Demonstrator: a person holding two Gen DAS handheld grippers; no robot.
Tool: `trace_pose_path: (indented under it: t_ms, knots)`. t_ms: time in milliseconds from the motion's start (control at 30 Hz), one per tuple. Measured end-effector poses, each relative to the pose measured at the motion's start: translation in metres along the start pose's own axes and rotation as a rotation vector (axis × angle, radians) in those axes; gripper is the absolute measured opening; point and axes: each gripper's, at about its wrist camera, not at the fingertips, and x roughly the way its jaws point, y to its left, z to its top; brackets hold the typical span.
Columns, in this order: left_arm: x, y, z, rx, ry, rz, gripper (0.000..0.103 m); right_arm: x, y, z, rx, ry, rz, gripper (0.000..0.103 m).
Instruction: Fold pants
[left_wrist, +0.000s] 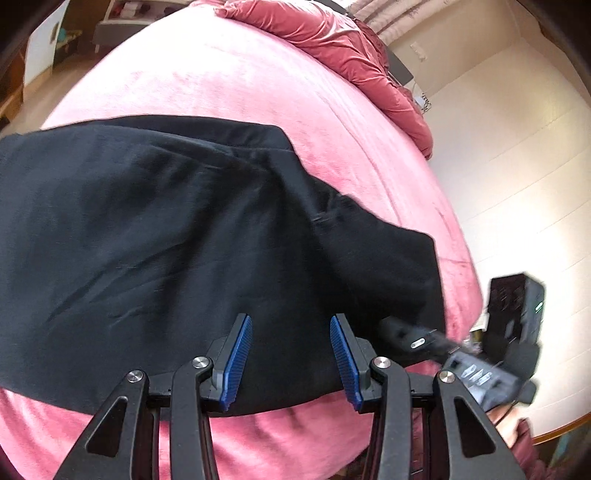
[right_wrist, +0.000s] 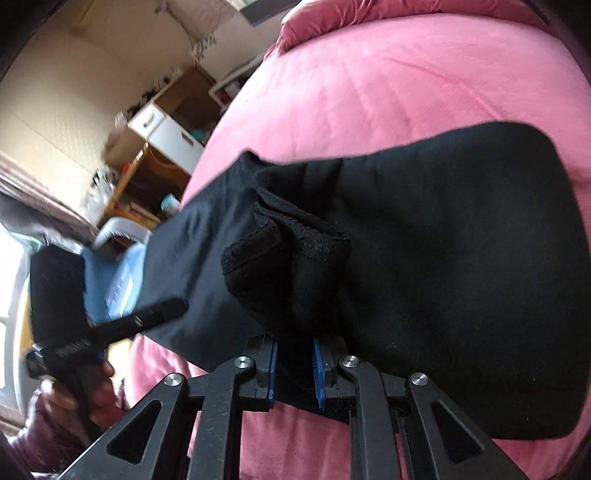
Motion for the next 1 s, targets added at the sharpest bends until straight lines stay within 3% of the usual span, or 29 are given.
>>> trace_pose_path:
  t_ms: [133,200,233,300,367,400,600,767,833,900,1000]
  knots:
    - [0.006,0.000,0.006,-0.070,0.024,-0.105,0.047,0.013,0.007,-0.007,-0.061,0.017,-0.054,0.016]
    - [0.010,0.001,0.011,-0.116,0.046,-0.167,0.060,0.018,0.011,-0.007,-0.087,0.014,-0.070,0.019]
    - [0.010,-0.003,0.013,-0.133,0.054,-0.183,0.061,0.020,0.013,-0.005,-0.101,0.011,-0.078,0.020]
    - [0.013,-0.004,0.016,-0.153,0.065,-0.204,0.061,0.015,0.019,-0.005,-0.134,0.005,-0.082,0.028]
    - [0.017,-0.009,0.019,-0.149,0.072,-0.201,0.065,0.011,0.022,-0.011,-0.145,0.018,-0.019,0.059]
    - [0.019,-0.010,0.020,-0.145,0.083,-0.204,0.070,0.007,0.023,-0.012,-0.149,0.020,0.014,0.063]
    - [0.040,-0.024,0.022,-0.129,0.136,-0.157,0.072,-0.035,0.014,-0.026,-0.166,-0.008,0.001,0.064]
    - [0.057,-0.027,0.015,-0.143,0.202,-0.126,0.070,-0.085,-0.038,-0.051,-0.023,-0.067,-0.128,0.064]
    - [0.059,-0.032,0.014,-0.122,0.208,-0.108,0.060,-0.102,-0.065,-0.064,0.058,-0.085,-0.194,0.065]
    - [0.063,-0.042,0.015,-0.078,0.216,-0.097,0.033,-0.111,-0.083,-0.072,0.118,-0.086,-0.239,0.066]
    - [0.057,-0.055,0.016,-0.022,0.184,-0.104,0.021,-0.117,-0.102,-0.083,0.197,-0.082,-0.307,0.066]
